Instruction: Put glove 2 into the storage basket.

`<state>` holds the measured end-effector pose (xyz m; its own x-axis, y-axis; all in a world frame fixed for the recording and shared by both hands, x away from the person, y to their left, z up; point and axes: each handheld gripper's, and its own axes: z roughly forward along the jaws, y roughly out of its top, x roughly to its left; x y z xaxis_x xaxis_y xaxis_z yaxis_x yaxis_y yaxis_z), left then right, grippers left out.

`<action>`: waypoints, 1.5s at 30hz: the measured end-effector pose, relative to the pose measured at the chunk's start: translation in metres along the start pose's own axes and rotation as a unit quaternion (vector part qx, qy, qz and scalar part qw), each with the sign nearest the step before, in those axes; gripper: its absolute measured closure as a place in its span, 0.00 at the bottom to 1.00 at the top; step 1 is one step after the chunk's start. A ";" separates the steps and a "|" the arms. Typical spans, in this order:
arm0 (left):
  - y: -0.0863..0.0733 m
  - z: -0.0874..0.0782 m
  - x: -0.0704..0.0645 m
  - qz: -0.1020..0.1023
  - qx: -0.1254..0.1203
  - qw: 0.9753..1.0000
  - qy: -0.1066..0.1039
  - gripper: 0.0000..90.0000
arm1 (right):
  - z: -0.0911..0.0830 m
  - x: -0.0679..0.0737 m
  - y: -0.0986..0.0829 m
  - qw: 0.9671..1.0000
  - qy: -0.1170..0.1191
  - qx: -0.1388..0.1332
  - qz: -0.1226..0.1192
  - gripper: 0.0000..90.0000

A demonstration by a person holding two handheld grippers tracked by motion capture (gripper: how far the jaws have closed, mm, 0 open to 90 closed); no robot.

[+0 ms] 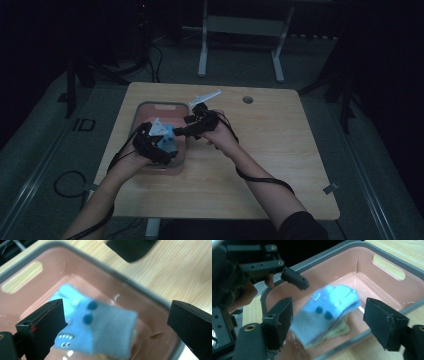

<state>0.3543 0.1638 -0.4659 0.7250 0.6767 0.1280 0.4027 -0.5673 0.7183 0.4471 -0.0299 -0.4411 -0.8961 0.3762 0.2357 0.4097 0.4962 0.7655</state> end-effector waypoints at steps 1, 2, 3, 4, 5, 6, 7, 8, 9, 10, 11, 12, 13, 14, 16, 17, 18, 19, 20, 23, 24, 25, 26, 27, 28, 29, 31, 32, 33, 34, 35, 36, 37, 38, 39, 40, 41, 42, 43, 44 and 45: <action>0.002 0.000 -0.002 0.002 -0.004 1.000 -0.001 0.02 | -0.003 0.000 -0.002 1.000 0.004 0.000 -0.001 0.23; 0.003 0.000 -0.003 0.003 -0.007 1.000 -0.002 0.02 | -0.005 0.000 -0.004 1.000 0.003 0.001 -0.003 0.23; 0.004 -0.001 -0.005 0.005 -0.012 1.000 -0.002 0.02 | -0.008 0.000 -0.007 1.000 0.002 0.001 -0.004 0.23; 0.005 -0.001 -0.007 0.005 -0.017 1.000 -0.006 0.02 | -0.010 0.001 -0.009 1.000 0.001 0.004 -0.009 0.23; 0.007 -0.001 -0.010 0.006 -0.024 1.000 -0.003 0.02 | -0.012 0.002 -0.012 1.000 -0.001 0.009 -0.019 0.22; 0.008 -0.001 -0.011 0.008 -0.026 1.000 -0.005 0.02 | -0.014 0.002 -0.015 1.000 -0.005 0.012 -0.026 0.22; 0.009 -0.001 -0.012 0.006 -0.030 0.999 -0.012 0.02 | -0.016 0.002 -0.017 1.000 -0.006 0.012 -0.026 0.22; 0.010 0.000 -0.015 0.005 -0.033 0.999 -0.017 0.02 | -0.017 0.001 -0.020 1.000 -0.004 0.012 -0.026 0.22; 0.010 0.000 -0.015 0.005 -0.033 0.999 -0.017 0.02 | -0.019 0.001 -0.023 1.000 -0.003 0.012 -0.023 0.22; 0.013 0.000 -0.022 0.016 -0.042 0.999 -0.022 0.02 | -0.021 -0.001 -0.026 1.000 -0.004 0.012 -0.022 0.22; 0.014 0.001 -0.024 0.018 -0.041 0.999 -0.024 0.02 | -0.023 -0.002 -0.029 1.000 -0.003 0.010 -0.021 0.22; 0.015 0.002 -0.028 0.023 -0.042 0.999 -0.025 0.02 | -0.024 -0.004 -0.031 1.000 -0.002 0.010 -0.020 0.22; 0.016 0.002 -0.032 0.027 -0.046 0.998 -0.027 0.02 | -0.025 -0.005 -0.034 1.000 -0.003 0.010 -0.020 0.22; 0.018 0.004 -0.037 0.029 -0.045 0.998 -0.035 0.02 | -0.027 -0.007 -0.037 1.000 -0.006 0.012 -0.018 0.22; 0.021 0.006 -0.043 0.034 -0.048 0.997 -0.042 0.02 | -0.030 -0.010 -0.043 1.000 -0.006 0.014 -0.017 0.22; 0.022 0.007 -0.045 0.034 -0.050 0.997 -0.046 0.02 | -0.032 -0.012 -0.046 1.000 -0.010 0.016 -0.015 0.22; 0.024 0.008 -0.048 0.034 -0.049 0.997 -0.050 0.02 | -0.034 -0.014 -0.049 1.000 -0.012 0.016 -0.014 0.21; 0.025 0.009 -0.050 0.036 -0.051 0.997 -0.054 0.02 | -0.036 -0.015 -0.051 1.000 -0.015 0.015 -0.014 0.21; 0.027 0.011 -0.053 0.037 -0.054 0.996 -0.057 0.02 | -0.038 -0.016 -0.054 1.000 -0.017 0.013 -0.014 0.20; 0.031 0.016 -0.060 0.045 -0.053 0.995 -0.066 0.02 | -0.044 -0.019 -0.062 1.000 -0.022 0.012 -0.015 0.20; 0.031 0.016 -0.060 0.045 -0.053 0.995 -0.066 0.02 | -0.044 -0.019 -0.062 1.000 -0.022 0.012 -0.015 0.20; 0.033 0.021 -0.065 0.048 -0.053 0.995 -0.073 0.02 | -0.048 -0.022 -0.068 1.000 -0.026 0.012 -0.013 0.20; 0.033 0.022 -0.067 0.049 -0.053 0.995 -0.075 0.02 | -0.049 -0.023 -0.071 1.000 -0.026 0.011 -0.012 0.19; 0.034 0.024 -0.068 0.051 -0.052 0.994 -0.076 0.02 | -0.051 -0.024 -0.073 0.999 -0.028 0.011 -0.011 0.19; 0.034 0.026 -0.071 0.052 -0.052 0.994 -0.078 0.02 | -0.052 -0.025 -0.076 0.999 -0.030 0.012 -0.011 0.19; 0.034 0.026 -0.071 0.052 -0.052 0.994 -0.078 0.02 | -0.052 -0.025 -0.076 0.999 -0.030 0.012 -0.011 0.19; 0.035 0.030 -0.076 0.059 -0.051 0.993 -0.084 0.02 | -0.056 -0.029 -0.086 0.999 -0.035 0.015 -0.007 0.20; 0.035 0.032 -0.078 0.059 -0.053 0.993 -0.087 0.02 | -0.057 -0.030 -0.090 0.999 -0.036 0.016 -0.006 0.19; 0.035 0.033 -0.080 0.061 -0.052 0.993 -0.088 0.02 | -0.058 -0.032 -0.093 0.999 -0.037 0.016 -0.005 0.20; 0.036 0.034 -0.082 0.062 -0.053 0.993 -0.091 0.02 | -0.059 -0.033 -0.095 0.999 -0.038 0.017 -0.002 0.19; 0.036 0.035 -0.083 0.061 -0.054 0.992 -0.096 0.02 | -0.060 -0.033 -0.098 0.999 -0.038 0.018 -0.001 0.19; 0.036 0.037 -0.085 0.061 -0.054 0.992 -0.098 0.02 | -0.061 -0.034 -0.100 0.999 -0.037 0.017 -0.001 0.19; 0.036 0.038 -0.087 0.064 -0.054 0.992 -0.097 0.02 | -0.062 -0.035 -0.102 0.999 -0.038 0.016 0.001 0.20; 0.036 0.038 -0.087 0.064 -0.054 0.992 -0.097 0.02 | -0.062 -0.035 -0.102 0.999 -0.038 0.016 0.001 0.20; 0.037 0.041 -0.090 0.067 -0.056 0.991 -0.101 0.02 | -0.064 -0.036 -0.106 0.999 -0.038 0.015 0.004 0.20; 0.037 0.042 -0.092 0.067 -0.056 0.991 -0.103 0.02 | -0.064 -0.036 -0.108 0.999 -0.040 0.016 0.003 0.20; 0.037 0.044 -0.093 0.068 -0.056 0.990 -0.107 0.02 | -0.065 -0.036 -0.110 0.999 -0.040 0.016 0.003 0.20; 0.037 0.046 -0.096 0.070 -0.055 0.990 -0.109 0.02 | -0.065 -0.037 -0.112 0.999 -0.041 0.018 0.004 0.20; 0.038 0.048 -0.098 0.075 -0.054 0.990 -0.108 0.02 | -0.066 -0.037 -0.115 0.999 -0.041 0.019 0.004 0.20; 0.038 0.050 -0.100 0.078 -0.054 0.989 -0.111 0.02 | -0.066 -0.037 -0.117 0.999 -0.044 0.022 0.003 0.20; 0.038 0.052 -0.102 0.079 -0.052 0.989 -0.116 0.02 | -0.067 -0.037 -0.119 0.999 -0.047 0.022 0.002 0.20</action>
<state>0.3244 0.0488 -0.4872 0.8876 0.4510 0.0936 0.2229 -0.5984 0.7696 0.4198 -0.1553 -0.5012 -0.8756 0.4482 0.1801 0.4218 0.5278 0.7372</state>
